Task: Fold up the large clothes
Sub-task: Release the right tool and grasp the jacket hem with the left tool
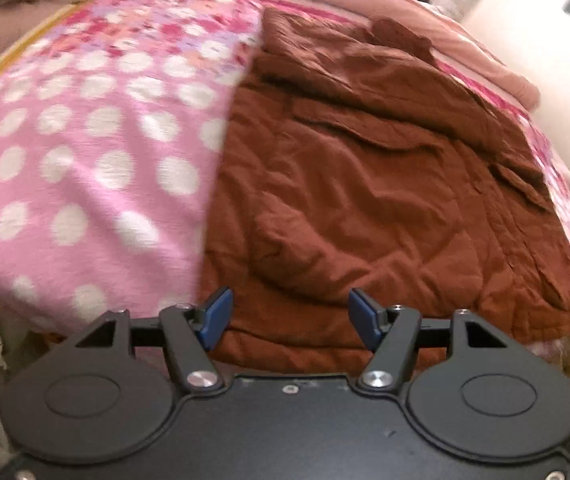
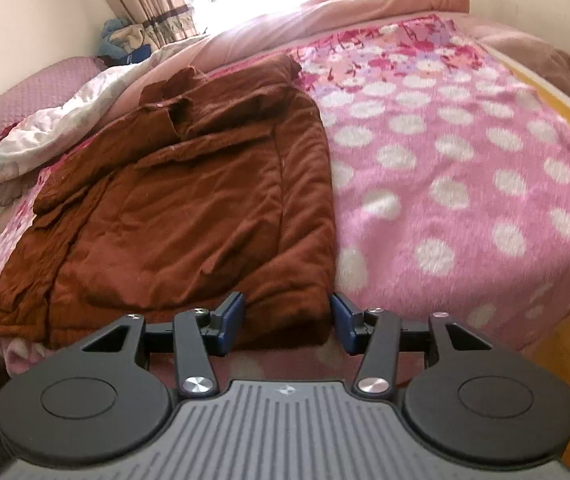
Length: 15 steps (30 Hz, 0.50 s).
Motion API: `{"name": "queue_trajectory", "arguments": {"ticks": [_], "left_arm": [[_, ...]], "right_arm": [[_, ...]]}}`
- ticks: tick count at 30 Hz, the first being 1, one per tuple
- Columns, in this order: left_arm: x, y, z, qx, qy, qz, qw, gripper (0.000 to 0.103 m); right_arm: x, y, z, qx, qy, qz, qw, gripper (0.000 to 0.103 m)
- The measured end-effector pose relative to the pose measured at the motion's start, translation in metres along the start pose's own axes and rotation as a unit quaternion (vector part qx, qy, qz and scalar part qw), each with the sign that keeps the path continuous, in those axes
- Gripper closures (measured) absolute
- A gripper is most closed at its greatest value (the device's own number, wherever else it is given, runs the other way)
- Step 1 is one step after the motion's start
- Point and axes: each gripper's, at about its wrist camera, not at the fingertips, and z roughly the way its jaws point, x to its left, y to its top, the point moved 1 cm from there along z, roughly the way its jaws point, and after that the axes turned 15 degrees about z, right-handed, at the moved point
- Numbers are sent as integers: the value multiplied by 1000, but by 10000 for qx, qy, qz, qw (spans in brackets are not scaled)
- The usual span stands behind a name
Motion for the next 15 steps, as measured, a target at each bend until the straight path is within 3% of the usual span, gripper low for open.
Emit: {"name": "queue_trajectory", "arguments": {"ticks": [3,5,9,12,14,15], "left_arm": [[10,-5,-14,-163,83,-170,9997,38],[17,-8,-13,-57,242,-259,9994,38],[26,-14,8,187,-190,-471,9985,36],[22,-14,10,-16,-295,-521,9982,39],[20,-15,10,-89,-383,-643,9972,43],[18,-14,10,-81,-426,-581,9974,46]], "right_arm": [[0,-4,-3,-7,32,-18,10000,43],[-1,-4,-4,-2,98,19,10000,41],[-3,-4,-2,33,235,156,9996,32],[-5,-4,2,83,260,285,9992,33],[-6,-5,3,103,249,305,9992,50],[-6,-5,3,99,223,305,9992,68]]}}
